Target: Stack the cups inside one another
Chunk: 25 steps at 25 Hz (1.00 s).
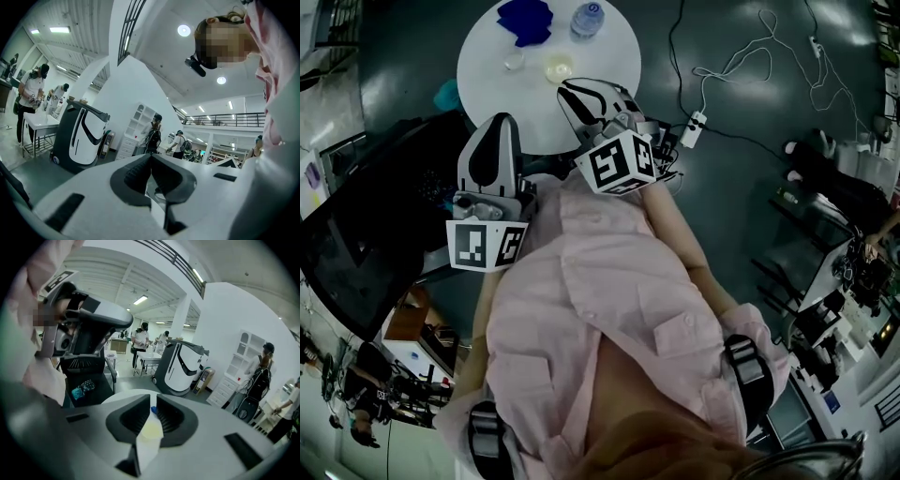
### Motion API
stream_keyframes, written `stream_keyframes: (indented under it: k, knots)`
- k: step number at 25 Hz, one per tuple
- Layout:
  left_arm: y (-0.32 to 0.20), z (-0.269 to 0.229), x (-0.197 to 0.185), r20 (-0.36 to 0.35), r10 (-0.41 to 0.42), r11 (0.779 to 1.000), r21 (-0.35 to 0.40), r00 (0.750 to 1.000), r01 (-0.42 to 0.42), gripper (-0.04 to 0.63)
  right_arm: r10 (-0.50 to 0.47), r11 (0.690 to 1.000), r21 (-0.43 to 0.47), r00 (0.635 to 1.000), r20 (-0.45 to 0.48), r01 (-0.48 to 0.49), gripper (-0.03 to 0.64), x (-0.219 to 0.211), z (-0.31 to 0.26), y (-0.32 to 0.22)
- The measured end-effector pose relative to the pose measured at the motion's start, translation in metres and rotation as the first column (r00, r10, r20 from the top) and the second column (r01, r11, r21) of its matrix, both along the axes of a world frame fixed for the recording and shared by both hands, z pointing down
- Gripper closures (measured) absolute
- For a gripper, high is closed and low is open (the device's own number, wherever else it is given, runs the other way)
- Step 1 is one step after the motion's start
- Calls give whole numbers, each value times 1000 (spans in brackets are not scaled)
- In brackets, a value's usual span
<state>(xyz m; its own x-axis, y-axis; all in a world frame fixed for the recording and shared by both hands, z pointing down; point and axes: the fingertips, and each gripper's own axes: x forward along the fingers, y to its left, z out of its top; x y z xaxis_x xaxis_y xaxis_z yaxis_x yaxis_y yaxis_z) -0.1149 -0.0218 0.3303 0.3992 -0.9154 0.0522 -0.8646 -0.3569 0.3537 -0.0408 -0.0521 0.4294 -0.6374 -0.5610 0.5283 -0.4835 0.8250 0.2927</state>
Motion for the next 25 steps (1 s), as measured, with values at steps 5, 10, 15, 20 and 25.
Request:
stream_keyframes:
  k: [5, 10, 15, 20, 25]
  knots:
    - [-2, 0, 0, 6, -5, 1000, -2, 1000, 5, 575, -42, 999, -24, 999, -31, 41, 573, -8, 15, -4]
    - [-2, 0, 3, 4, -3, 1000, -2, 1000, 3, 575, -50, 998, -37, 997, -59, 48, 512, -5, 27, -10]
    - [1, -2, 4, 3, -4, 1000, 0, 1000, 4, 575, -75, 997, -36, 987, -140, 71, 500, 0, 46, -12]
    - [4, 0, 3, 2, -7, 1000, 3, 1000, 7, 575, -141, 990, -46, 962, -235, 134, 488, -3, 74, -12]
    - [6, 1, 3, 0, -8, 1000, 2, 1000, 8, 575, -206, 978, -75, 931, -302, 193, 485, -9, 99, -11]
